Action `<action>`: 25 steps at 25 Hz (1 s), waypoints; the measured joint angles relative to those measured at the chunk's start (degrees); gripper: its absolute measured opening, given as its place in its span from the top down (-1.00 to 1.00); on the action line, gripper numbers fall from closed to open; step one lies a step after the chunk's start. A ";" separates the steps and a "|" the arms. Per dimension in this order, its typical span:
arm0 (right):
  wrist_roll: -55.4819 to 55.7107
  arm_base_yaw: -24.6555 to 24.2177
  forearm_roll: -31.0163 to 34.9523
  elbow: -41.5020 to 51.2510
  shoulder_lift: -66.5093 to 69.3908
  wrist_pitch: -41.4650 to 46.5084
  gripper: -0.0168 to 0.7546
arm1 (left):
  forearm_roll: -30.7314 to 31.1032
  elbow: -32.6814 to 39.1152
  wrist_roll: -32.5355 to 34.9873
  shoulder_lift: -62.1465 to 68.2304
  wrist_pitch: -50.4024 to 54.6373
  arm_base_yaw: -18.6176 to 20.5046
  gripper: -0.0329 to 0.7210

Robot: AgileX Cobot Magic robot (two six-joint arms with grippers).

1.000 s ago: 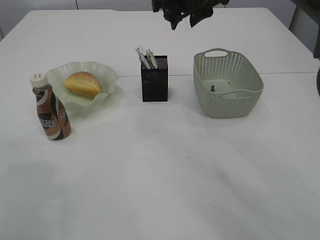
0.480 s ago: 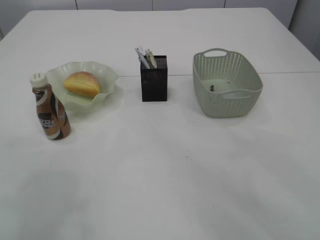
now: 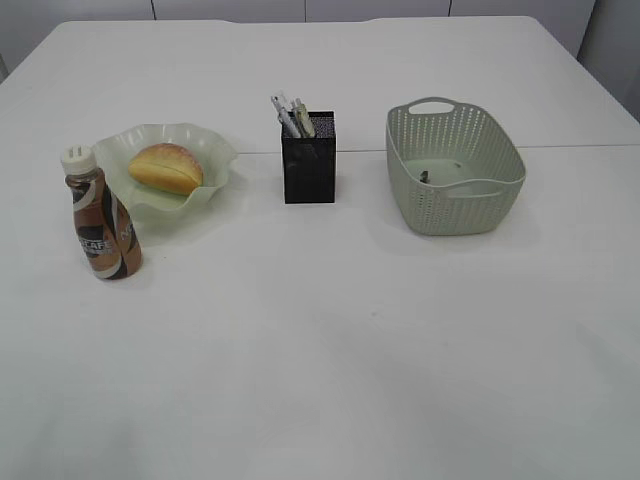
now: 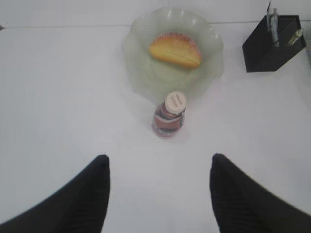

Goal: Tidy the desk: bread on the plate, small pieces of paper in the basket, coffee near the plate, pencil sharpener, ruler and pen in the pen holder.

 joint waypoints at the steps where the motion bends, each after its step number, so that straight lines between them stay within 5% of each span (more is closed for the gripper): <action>1: -0.03 0.00 0.00 2.05 -1.80 0.00 -0.06 | 0.00 0.00 0.00 -1.15 0.14 0.00 -0.32; 6: -0.13 0.00 -3.56 13.50 -13.80 0.06 -0.06 | 0.00 1.84 0.00 -8.68 0.40 0.00 -0.26; 13: -0.57 0.00 -6.68 28.21 -33.17 0.14 -0.06 | -0.07 14.42 0.00 -19.84 0.78 0.00 -0.24; 21: -0.92 0.00 -5.98 52.99 -56.95 0.14 -0.06 | -5.16 17.53 0.00 -32.93 0.88 0.00 -0.24; 25: -1.33 0.00 -0.29 63.79 -70.18 -0.84 -0.06 | -5.74 17.66 1.03 -38.19 0.88 0.00 -0.24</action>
